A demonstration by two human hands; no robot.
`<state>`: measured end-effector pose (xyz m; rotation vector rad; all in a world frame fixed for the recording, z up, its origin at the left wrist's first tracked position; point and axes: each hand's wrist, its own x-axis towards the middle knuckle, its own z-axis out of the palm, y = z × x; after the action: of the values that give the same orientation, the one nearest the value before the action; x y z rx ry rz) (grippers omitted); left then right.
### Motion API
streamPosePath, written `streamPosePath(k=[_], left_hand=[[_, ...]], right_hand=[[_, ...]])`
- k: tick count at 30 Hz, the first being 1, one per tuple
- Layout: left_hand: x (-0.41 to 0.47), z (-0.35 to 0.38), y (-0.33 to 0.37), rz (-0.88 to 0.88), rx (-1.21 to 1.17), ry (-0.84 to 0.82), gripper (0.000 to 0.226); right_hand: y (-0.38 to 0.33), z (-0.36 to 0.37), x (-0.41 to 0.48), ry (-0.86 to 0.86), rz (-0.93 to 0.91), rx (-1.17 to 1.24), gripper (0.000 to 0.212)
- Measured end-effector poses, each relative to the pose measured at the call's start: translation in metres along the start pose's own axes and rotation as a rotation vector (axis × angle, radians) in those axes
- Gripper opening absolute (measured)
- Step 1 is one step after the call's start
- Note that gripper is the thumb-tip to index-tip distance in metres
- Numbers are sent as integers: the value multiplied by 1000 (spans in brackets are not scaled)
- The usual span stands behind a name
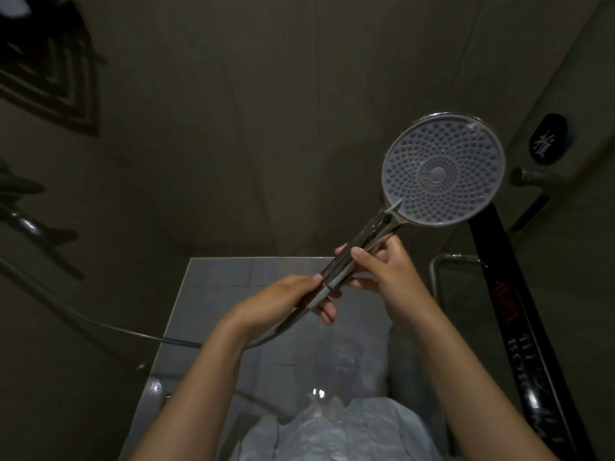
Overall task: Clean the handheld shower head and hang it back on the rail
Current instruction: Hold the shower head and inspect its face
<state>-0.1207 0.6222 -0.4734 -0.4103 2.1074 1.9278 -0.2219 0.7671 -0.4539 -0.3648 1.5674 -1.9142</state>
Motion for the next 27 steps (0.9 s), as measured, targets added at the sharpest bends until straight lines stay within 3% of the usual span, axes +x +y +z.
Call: streamPosePath(k=[3,11,17,27], left_hand=[[-6,2,-3,52,20,-15,37],[-10,15,-6,197,-15,172,21],[-14,18,-10,266,97,289,21],[-13,24,-17,207,316,342,14]], right_hand=[[4,1,-3,-5,12,25,13],[6,3,-6,30,5,109,9],[3,7,-7,19,-34,93,8],[4,8,-9,82,-44,86,9]])
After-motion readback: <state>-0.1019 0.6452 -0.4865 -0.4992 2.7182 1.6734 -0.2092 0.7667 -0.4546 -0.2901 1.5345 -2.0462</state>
